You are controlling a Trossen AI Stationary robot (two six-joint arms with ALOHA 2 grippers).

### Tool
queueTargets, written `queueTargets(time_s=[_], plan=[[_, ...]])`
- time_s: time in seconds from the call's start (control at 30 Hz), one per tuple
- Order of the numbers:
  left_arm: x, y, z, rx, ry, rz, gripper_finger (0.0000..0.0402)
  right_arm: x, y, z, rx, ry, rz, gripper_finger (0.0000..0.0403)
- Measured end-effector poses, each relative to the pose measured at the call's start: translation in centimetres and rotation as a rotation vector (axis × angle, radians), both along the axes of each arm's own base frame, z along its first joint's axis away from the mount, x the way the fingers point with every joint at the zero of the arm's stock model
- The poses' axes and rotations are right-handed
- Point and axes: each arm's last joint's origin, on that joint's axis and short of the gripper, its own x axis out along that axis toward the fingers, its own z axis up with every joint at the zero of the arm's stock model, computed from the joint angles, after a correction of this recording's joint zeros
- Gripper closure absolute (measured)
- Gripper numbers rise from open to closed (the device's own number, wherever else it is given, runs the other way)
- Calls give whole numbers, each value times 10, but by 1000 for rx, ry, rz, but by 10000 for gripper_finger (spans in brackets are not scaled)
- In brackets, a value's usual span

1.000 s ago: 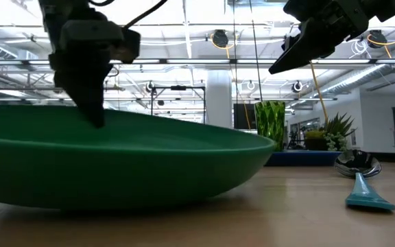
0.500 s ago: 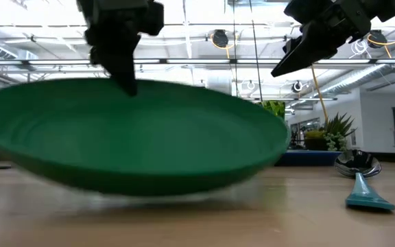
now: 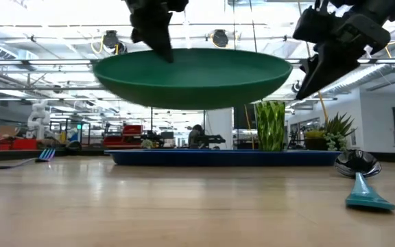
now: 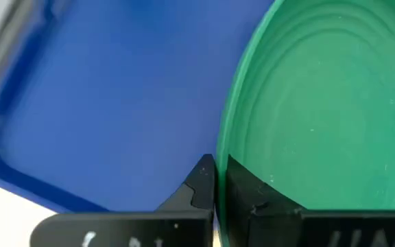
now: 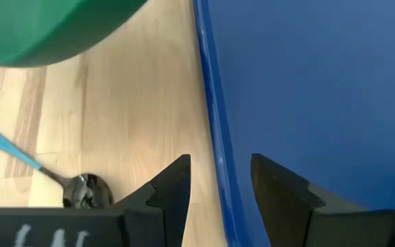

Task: Pick and place plate/cup/fork/spoon on tray
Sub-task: Put the green plate on the blue serving tray to the bottom left of the green glass

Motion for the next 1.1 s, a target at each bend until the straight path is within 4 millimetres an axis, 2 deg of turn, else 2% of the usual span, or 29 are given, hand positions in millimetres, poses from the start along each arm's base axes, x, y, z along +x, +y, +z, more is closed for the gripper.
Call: queueTargets(time_s=[0.2,0.43,0.57,0.73,1.1], plan=[[6,45,17,79,-103,67,393,-17,-5,12,-63,-40,-109,260],[14,90,19,126,-213,160,394,-41,-13,40,-262,-218,-171,273],[27,112,2,120,-230,197,392,-50,-16,52,-368,-303,-149,277],[45,134,-32,68,-199,203,394,-54,-17,62,-488,-350,-95,278],[49,179,-80,-113,-157,296,394,-55,-19,66,-678,-318,-85,278]])
